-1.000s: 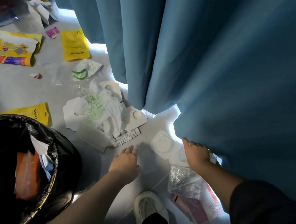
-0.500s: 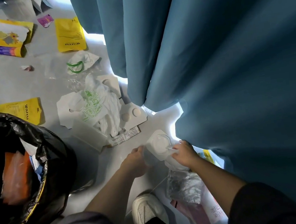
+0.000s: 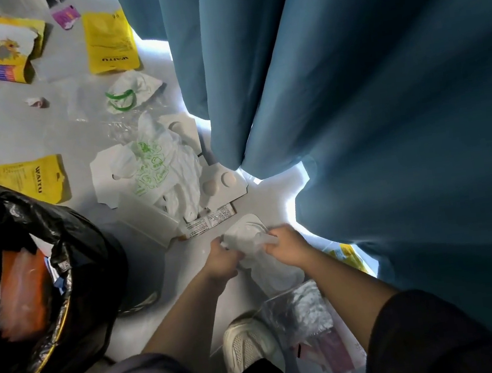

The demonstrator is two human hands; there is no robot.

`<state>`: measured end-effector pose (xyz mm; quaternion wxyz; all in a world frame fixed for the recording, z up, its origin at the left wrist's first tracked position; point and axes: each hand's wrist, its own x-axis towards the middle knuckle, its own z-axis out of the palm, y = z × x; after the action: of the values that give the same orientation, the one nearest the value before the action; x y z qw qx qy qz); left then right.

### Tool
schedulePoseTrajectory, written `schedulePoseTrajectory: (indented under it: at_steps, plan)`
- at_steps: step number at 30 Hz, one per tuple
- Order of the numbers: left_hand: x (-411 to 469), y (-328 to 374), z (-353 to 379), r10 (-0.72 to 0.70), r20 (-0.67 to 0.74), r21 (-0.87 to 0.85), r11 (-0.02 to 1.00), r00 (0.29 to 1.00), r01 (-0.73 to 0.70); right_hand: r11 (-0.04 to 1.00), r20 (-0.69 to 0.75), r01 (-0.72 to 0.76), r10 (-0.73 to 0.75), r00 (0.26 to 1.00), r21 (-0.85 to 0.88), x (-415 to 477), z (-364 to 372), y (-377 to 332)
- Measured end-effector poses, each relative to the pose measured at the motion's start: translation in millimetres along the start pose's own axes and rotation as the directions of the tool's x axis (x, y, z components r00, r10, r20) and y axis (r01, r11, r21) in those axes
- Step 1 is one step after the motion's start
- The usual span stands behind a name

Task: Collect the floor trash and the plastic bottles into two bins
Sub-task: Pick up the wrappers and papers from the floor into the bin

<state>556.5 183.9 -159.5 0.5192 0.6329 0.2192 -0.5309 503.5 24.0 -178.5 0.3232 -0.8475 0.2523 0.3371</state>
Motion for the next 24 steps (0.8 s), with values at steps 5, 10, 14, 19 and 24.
schedulePoseTrajectory:
  at_steps: [5, 10, 14, 19, 24]
  plan:
    - [3.1, -1.0, -11.2, 0.028, -0.098, -0.015, 0.999, 0.995, -0.029, 0.961, 0.058, -0.052, 0.038, 0.998, 0.273, -6.4, -6.3, -5.5]
    - [5.5, 0.9, -18.3, 0.099, -0.183, 0.179, 0.982, 0.978, -0.066, 0.937, 0.078, -0.024, -0.003, 0.997, 0.348, -18.9, -7.7, -3.7]
    - [5.8, 8.0, -29.1, 0.166, -0.219, 0.261, 0.96, 0.961, -0.106, 0.988, -0.021, -0.009, 0.013, 1.0, 0.151, -31.3, -13.5, 17.5]
    - [-16.0, 27.1, -34.4, 0.264, -0.205, 0.38, 0.909, 0.942, -0.172, 0.999, 0.006, 0.036, -0.036, 0.999, 0.008, -51.0, -27.5, 22.4]
    - [-65.5, 63.8, -35.3, 0.396, -0.138, 0.488, 0.825, 0.908, -0.285, 0.984, -0.15, 0.104, -0.082, 0.985, 0.142, -77.5, -60.5, -22.6]
